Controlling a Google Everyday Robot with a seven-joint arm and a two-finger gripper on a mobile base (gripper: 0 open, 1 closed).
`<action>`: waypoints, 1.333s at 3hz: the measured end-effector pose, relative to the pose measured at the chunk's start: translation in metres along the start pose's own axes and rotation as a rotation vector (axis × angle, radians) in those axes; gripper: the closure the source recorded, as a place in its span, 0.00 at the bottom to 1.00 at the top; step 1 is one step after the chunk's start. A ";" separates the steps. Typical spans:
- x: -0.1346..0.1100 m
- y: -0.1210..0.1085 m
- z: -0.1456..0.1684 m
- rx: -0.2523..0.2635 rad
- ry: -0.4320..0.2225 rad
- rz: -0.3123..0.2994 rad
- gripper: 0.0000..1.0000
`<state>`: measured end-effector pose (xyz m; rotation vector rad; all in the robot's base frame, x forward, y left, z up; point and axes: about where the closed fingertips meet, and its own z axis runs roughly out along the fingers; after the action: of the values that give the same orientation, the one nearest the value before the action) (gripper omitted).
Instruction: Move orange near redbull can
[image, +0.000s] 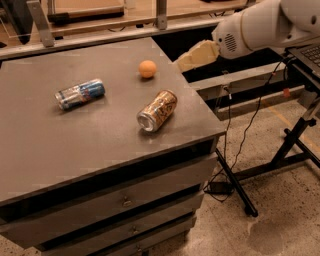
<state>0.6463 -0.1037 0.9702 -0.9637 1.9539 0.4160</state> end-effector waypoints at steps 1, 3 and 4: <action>-0.009 0.000 0.035 -0.042 -0.065 -0.014 0.00; -0.008 -0.006 0.101 -0.137 -0.097 -0.042 0.00; -0.003 -0.020 0.125 -0.141 -0.082 -0.078 0.00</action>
Offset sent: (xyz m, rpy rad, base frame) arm 0.0805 0.0679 -0.0528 0.1591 -0.0167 0.1421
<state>0.7337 -0.0384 0.9065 -1.0917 1.8265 0.5458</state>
